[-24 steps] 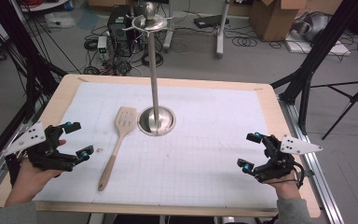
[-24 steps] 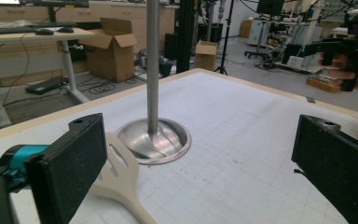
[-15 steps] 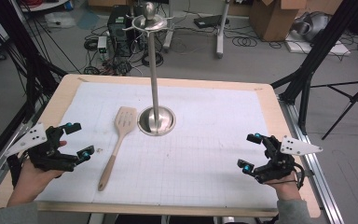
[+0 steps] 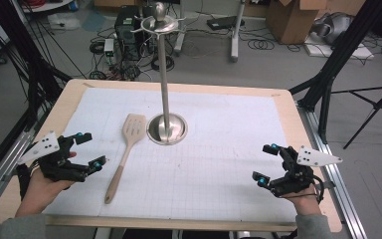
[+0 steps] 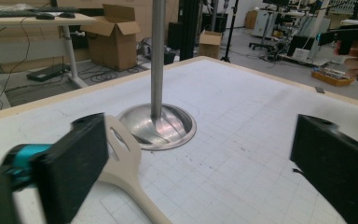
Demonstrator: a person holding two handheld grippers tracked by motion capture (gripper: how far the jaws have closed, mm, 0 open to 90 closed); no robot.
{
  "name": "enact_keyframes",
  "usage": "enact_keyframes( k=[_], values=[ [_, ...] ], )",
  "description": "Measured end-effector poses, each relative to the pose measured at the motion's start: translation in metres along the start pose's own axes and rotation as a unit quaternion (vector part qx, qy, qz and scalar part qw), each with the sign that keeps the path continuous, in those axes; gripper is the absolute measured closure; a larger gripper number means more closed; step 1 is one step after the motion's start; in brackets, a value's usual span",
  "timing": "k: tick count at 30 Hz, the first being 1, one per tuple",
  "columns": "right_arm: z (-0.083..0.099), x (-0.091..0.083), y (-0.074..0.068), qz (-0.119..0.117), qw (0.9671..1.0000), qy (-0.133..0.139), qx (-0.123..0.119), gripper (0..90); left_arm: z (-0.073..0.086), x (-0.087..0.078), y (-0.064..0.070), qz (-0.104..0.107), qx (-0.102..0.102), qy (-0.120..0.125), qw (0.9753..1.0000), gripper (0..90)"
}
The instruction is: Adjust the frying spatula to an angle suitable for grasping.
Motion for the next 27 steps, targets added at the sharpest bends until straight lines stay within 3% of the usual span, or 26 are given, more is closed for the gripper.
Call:
enact_keyframes(
  k=[18,22,27],
  values=[
    [0.003,-0.001,0.0,0.0,0.9999,-0.01,0.003,0.4,0.016,0.016,-0.001,0.003,-0.012,-0.059,0.9982,57.5],
    [0.005,-0.004,0.0,0.003,0.9999,-0.014,0.007,0.4,0.021,0.022,0.001,0.009,-0.002,-0.077,0.997,75.1],
    [0.006,-0.005,0.0,0.005,0.9999,-0.013,0.003,0.4,0.023,0.026,0.002,0.011,0.01,-0.084,0.9964,84.9]
  ],
)
Point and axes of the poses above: each handheld gripper's, and its own axes: x roughly forward along the jaws, z roughly out of its underside, y roughly to its right, the point moved 1 cm from there along x, roughly forward along the jaws, and after that the axes turned 11 degrees about x, right-handed, at the moved point
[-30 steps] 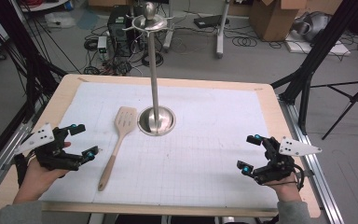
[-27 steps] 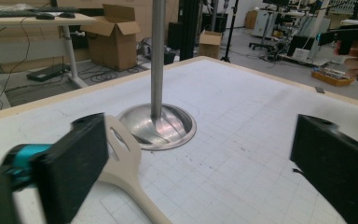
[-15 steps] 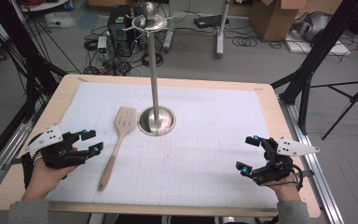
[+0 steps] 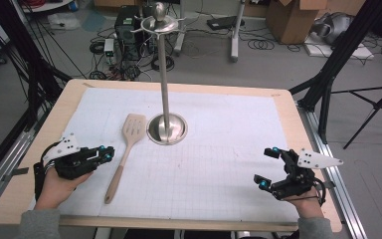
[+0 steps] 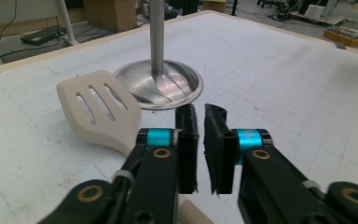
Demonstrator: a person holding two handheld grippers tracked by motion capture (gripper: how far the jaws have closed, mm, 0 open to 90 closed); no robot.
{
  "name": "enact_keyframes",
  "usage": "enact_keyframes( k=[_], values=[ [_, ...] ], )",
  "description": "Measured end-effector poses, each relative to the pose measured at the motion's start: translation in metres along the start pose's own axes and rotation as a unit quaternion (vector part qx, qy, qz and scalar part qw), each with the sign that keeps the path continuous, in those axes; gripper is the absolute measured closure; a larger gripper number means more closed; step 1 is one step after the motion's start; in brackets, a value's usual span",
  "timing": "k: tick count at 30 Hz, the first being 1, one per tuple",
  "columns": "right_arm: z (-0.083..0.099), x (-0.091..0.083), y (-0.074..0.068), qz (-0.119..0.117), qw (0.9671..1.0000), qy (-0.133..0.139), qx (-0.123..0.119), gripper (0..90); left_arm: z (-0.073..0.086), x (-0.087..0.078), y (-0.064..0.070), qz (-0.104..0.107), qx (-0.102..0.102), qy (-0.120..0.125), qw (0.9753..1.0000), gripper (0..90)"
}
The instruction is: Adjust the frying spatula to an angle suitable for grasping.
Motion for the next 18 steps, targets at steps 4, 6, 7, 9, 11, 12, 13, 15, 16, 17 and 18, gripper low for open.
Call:
enact_keyframes(
  k=[4,6,7,9,11,12,13,15,16,17,18],
  values=[
    [0.002,-0.002,-0.001,0.003,1.0,-0.004,0.002,0.4,0.002,0.004,-0.001,0.006,0.003,-0.002,1.0,89.1],
    [0.003,-0.003,-0.001,0.004,1.0,-0.005,0.006,0.4,0.004,0.007,-0.001,0.011,0.003,-0.007,0.9999,89.3],
    [0.003,-0.004,-0.002,0.005,0.9999,-0.008,0.006,0.4,0.005,0.011,-0.001,0.011,0.007,-0.015,0.9998,89.3],
    [0.004,-0.004,-0.002,0.006,0.9999,-0.009,0.006,0.4,0.006,0.014,0.0,0.014,0.006,-0.019,0.9997,89.4],
    [0.005,-0.005,-0.003,0.007,0.9998,-0.014,0.008,0.4,0.007,0.021,0.0,0.018,0.011,-0.029,0.9994,89.4],
    [0.005,-0.004,-0.003,0.007,0.9999,-0.014,0.006,0.4,0.007,0.021,0.0,0.018,0.011,-0.029,0.9994,89.4],
    [0.006,-0.005,-0.003,0.007,0.9998,-0.017,0.008,0.4,0.007,0.025,0.0,0.019,0.013,-0.032,0.9992,89.4],
    [0.007,-0.006,-0.004,0.008,0.9998,-0.018,0.008,0.4,0.007,0.029,-0.001,0.023,0.013,-0.033,0.9991,89.5],
    [0.007,-0.006,-0.004,0.008,0.9998,-0.018,0.008,0.4,0.007,0.029,-0.001,0.023,0.013,-0.033,0.9991,89.5],
    [0.007,-0.006,-0.004,0.008,0.9997,-0.019,0.009,0.4,0.007,0.03,-0.001,0.024,0.013,-0.033,0.9991,89.5],
    [0.008,-0.007,-0.004,0.01,0.9997,-0.019,0.007,0.4,0.008,0.031,-0.002,0.025,0.014,-0.035,0.999,89.5]
  ],
)
Point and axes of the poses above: each handheld gripper's, and its own axes: x roughly forward along the jaws, z roughly out of its underside, y roughly to its right, the point moved 1 cm from there along x, roughly forward along the jaws, and after that the axes turned 11 degrees about x, right-handed, at the moved point
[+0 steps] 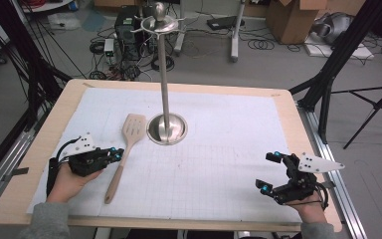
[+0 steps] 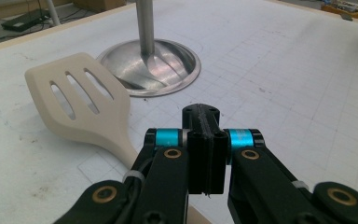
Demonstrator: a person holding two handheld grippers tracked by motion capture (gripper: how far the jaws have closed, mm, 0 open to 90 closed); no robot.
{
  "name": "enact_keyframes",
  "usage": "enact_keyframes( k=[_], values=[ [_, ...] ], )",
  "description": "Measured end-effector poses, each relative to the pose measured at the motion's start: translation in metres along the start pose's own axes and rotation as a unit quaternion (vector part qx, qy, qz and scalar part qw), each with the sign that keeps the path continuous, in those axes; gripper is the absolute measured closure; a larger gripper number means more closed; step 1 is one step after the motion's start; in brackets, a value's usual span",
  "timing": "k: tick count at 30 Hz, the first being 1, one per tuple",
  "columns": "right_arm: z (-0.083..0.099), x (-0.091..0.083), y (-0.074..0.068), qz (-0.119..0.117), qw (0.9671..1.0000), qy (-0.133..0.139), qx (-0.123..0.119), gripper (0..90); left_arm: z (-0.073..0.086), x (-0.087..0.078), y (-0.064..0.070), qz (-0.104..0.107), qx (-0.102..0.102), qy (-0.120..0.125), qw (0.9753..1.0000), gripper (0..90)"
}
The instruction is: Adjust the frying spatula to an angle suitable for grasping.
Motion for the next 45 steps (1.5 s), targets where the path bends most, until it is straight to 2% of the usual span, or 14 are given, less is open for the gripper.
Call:
enact_keyframes(
  k=[3,8,13,14,15,17,19,24,26,30,35,45],
  values=[
    [0.002,-0.003,-0.001,0.004,1.0,-0.001,0.002,0.4,0.002,0.003,-0.003,0.001,-0.006,-0.001,1.0,89.5],
    [0.004,-0.007,-0.003,0.007,1.0,-0.002,0.002,0.4,0.003,0.009,-0.007,0.004,-0.002,-0.006,1.0,89.5],
    [0.006,-0.014,-0.005,0.015,0.9999,0.0,0.004,0.4,0.002,0.02,-0.009,0.032,0.003,-0.012,0.9994,89.5],
    [0.006,-0.014,-0.005,0.015,0.9999,0.0,0.004,0.4,0.002,0.02,-0.009,0.032,0.003,-0.012,0.9994,89.5],
    [0.007,-0.017,-0.006,0.017,0.9999,0.002,0.004,0.4,0.003,0.025,-0.011,0.044,0.004,-0.017,0.9989,89.5],
    [0.007,-0.018,-0.006,0.017,0.9998,0.002,0.006,0.4,0.004,0.027,-0.012,0.046,0.001,-0.021,0.9987,89.6],
    [0.008,-0.02,-0.006,0.021,0.9998,0.005,0.003,0.4,0.005,0.03,-0.015,0.044,-0.004,-0.026,0.9987,89.5],
    [0.012,-0.028,-0.008,0.028,0.9995,0.002,0.013,0.4,0.009,0.035,-0.021,0.042,-0.009,-0.031,0.9986,89.5],
    [0.013,-0.032,-0.009,0.032,0.9994,0.006,0.012,0.4,0.01,0.039,-0.025,0.038,-0.012,-0.046,0.9982,89.5],
    [0.014,-0.035,-0.01,0.034,0.9993,0.008,0.012,0.4,0.008,0.042,-0.026,0.038,-0.007,-0.039,0.9985,89.6],
    [0.017,-0.039,-0.012,0.039,0.9991,0.005,0.015,0.4,0.01,0.051,-0.03,0.04,-0.003,-0.058,0.9975,89.5],
    [0.019,-0.045,-0.014,0.045,0.9988,0.004,0.016,0.4,0.014,0.06,-0.03,0.043,0.003,-0.081,0.9957,89.5]
  ],
)
Point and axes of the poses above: each handheld gripper's, and its own axes: x roughly forward along the jaws, z roughly out of its underside, y roughly to its right, the point moved 1 cm from there along x, roughly forward along the jaws, and after that the axes turned 11 degrees about x, right-handed, at the moved point
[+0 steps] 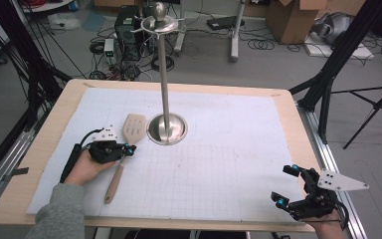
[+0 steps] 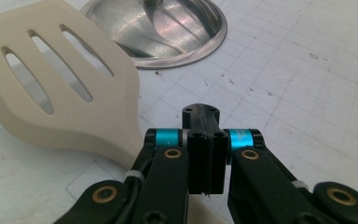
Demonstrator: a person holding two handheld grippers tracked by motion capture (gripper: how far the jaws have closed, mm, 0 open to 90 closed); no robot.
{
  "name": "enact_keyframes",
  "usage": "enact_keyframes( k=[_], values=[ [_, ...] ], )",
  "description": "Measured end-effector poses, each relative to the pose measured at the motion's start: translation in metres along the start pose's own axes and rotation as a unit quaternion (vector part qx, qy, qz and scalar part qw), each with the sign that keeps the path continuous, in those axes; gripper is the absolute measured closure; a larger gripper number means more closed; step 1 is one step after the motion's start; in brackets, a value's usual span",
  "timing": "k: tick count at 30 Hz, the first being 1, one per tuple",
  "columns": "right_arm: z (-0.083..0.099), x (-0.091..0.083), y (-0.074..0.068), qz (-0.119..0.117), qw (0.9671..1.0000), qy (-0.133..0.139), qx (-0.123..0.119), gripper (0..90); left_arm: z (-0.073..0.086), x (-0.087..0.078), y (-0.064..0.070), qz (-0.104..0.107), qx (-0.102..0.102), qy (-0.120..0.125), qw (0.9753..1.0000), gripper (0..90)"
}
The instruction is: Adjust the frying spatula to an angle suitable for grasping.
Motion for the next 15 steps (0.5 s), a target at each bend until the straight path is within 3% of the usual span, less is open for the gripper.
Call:
enact_keyframes(
  k=[15],
  values=[
    [-0.0024,-0.0039,-0.0033,-0.001,0.9998,0.019,-0.004,0.4,0.0036,0.0061,-0.0033,0.0,-0.013,-0.016,0.9998,89.5]
  ],
)
Point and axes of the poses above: each handheld gripper's, and its own axes: x roughly forward along the jaws, z roughly out of its underside, y roughly to its right, the point moved 1 cm from there along x, roughly forward along the jaws, and after that the axes turned 11 degrees about x, right-handed, at the moved point
